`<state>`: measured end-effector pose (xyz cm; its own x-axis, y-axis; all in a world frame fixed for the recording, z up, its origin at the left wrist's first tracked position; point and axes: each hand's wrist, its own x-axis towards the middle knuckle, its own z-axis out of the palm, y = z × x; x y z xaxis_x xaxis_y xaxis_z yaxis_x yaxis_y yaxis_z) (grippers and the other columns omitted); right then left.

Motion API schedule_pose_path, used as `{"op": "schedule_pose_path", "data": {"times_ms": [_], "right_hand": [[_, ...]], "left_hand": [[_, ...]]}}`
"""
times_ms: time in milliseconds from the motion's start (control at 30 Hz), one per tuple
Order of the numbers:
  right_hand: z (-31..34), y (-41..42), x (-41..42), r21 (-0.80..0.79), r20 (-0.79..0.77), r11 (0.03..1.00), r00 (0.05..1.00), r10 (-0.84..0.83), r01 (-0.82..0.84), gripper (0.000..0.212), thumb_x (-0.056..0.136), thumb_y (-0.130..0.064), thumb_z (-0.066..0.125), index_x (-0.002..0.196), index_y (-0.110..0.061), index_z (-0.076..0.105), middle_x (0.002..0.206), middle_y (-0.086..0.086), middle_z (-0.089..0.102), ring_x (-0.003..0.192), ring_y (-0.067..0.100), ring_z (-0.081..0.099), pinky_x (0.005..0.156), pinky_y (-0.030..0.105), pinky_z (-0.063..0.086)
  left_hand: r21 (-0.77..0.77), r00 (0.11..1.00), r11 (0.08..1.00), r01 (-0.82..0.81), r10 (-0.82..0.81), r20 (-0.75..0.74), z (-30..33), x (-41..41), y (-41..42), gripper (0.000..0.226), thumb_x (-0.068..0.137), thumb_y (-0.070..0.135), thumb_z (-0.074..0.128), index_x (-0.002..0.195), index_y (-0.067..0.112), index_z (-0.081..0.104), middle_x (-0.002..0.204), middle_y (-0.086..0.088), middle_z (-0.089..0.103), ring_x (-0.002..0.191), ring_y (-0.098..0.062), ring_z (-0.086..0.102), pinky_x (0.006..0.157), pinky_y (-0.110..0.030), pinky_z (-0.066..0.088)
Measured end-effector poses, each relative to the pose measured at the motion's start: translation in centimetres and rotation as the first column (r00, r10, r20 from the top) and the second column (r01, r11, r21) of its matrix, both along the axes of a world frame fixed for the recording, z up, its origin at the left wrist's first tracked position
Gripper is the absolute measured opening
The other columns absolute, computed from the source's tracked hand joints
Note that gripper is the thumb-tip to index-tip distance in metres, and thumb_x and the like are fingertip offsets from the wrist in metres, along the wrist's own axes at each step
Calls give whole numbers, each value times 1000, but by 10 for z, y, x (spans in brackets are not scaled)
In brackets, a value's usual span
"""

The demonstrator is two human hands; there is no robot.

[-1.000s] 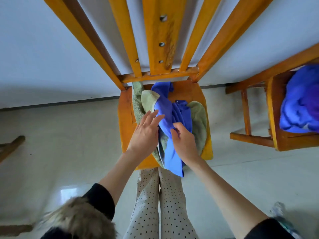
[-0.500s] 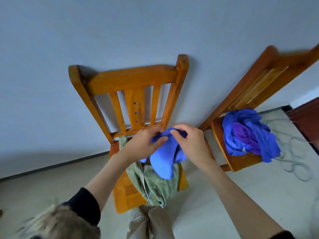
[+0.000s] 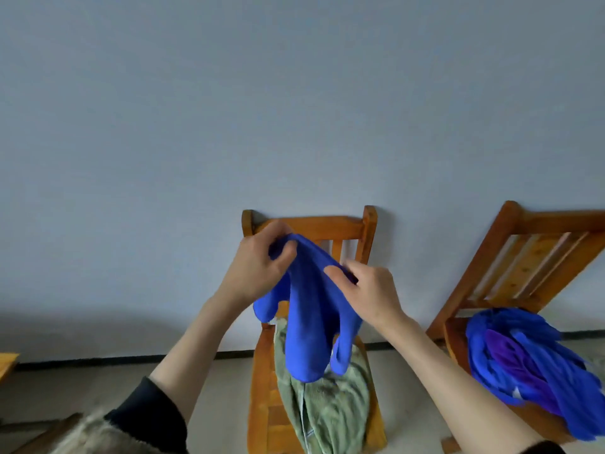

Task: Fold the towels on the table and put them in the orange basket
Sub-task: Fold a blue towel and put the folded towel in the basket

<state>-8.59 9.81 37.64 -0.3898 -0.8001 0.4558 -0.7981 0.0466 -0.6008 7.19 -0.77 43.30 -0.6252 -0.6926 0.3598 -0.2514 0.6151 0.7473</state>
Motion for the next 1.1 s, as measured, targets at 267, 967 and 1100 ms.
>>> {"op": "schedule_pose_path", "data": {"times_ms": [267,967,1100], "right_hand": [[-15,17,24,212,202,962,971,127,-170,19,91,-31,56,82,-14,53,70,-3,54,66,16,53,57,22,39],[42,-62,340,110,251,870,860,444,-481,36,88,-34,60,63,-16,43,55,-3,45,53,16,40,48,28,30],[52,-73,415,74,180,848,843,506,-525,52,87,-37,61,55,-16,27,48,-4,30,48,16,25,47,28,20]], "left_hand": [[20,905,920,-392,389,-169,49,85,44,15,90,7,47,77,15,50,64,0,50,56,-7,40,52,-12,35],[-21,506,518,-855,844,178,41,465,143,17,88,26,61,72,29,55,69,9,56,64,-5,49,54,-10,36],[-24,428,437,-899,889,161,40,525,160,14,89,26,60,76,29,56,64,5,52,59,-5,45,51,-11,35]]}}
